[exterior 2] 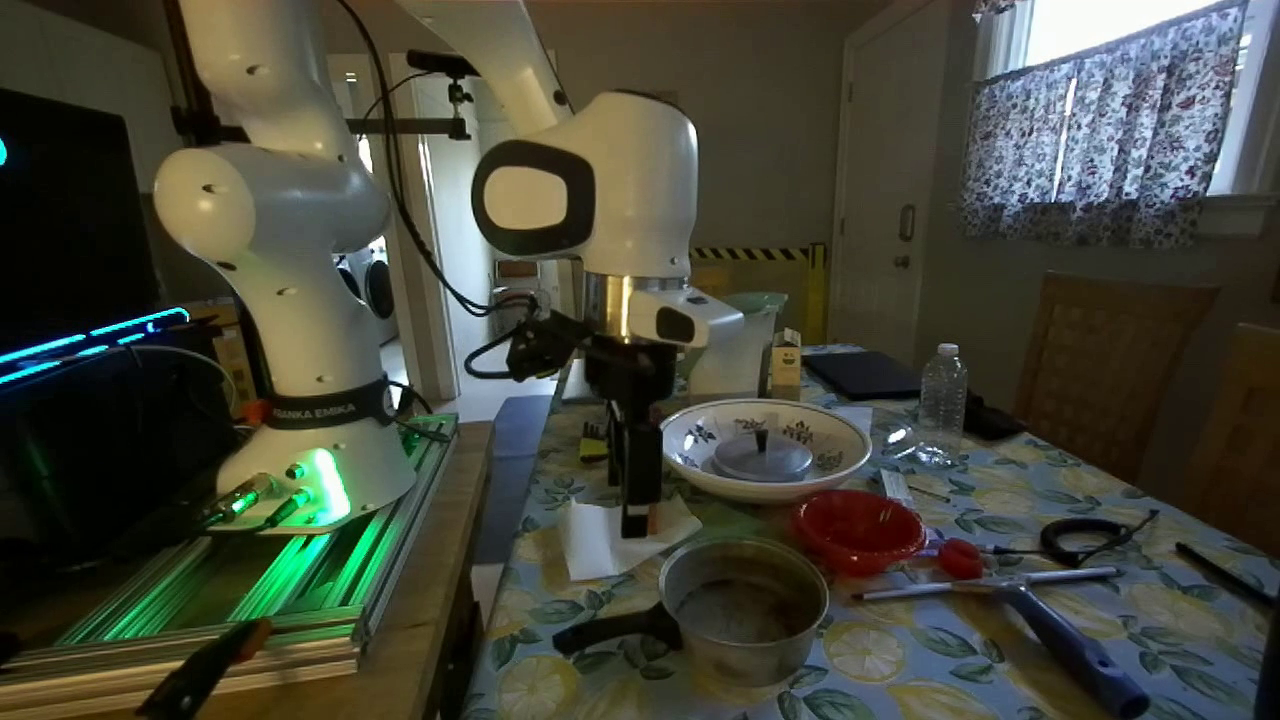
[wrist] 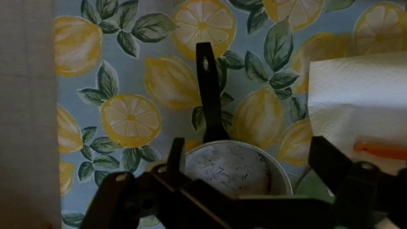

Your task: Pick up the pot from the table and pour it's contents in the bowl

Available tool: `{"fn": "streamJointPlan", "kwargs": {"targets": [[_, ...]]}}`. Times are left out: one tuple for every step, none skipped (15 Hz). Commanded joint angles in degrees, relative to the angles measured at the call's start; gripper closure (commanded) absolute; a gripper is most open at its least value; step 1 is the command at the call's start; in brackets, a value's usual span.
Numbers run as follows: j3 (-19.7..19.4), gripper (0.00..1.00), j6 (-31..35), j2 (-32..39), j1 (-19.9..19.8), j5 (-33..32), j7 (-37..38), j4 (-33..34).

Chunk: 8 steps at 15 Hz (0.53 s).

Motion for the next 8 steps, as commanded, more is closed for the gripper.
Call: {"fn": "streamJointPlan", "kwargs": {"targets": [[0.0,0.0,5.9,5.9,-1.2,-0.7,-1.8,0.1],[0.1,0.0,7.6,7.5,-1.4,-0.6,-2.1,0.2],[0.3,0.0,9.1,8.9,-1.8,-0.4,-2.5,0.4],[0.5,0.0,10.4,10.5,-2.1,-0.6,-2.8,0.6],[0.7,0.0,11.4,11.5,-2.6,-0.7,-3.4,0.7],[1.1,0.0,12.1,12.4,-3.2,-0.3,-4.5,0.7],[1.8,0.0,12.6,13.1,-4.0,0.2,-5.9,0.7],[2.1,0.0,13.1,14.1,-4.6,-0.2,-6.5,0.8]]}}
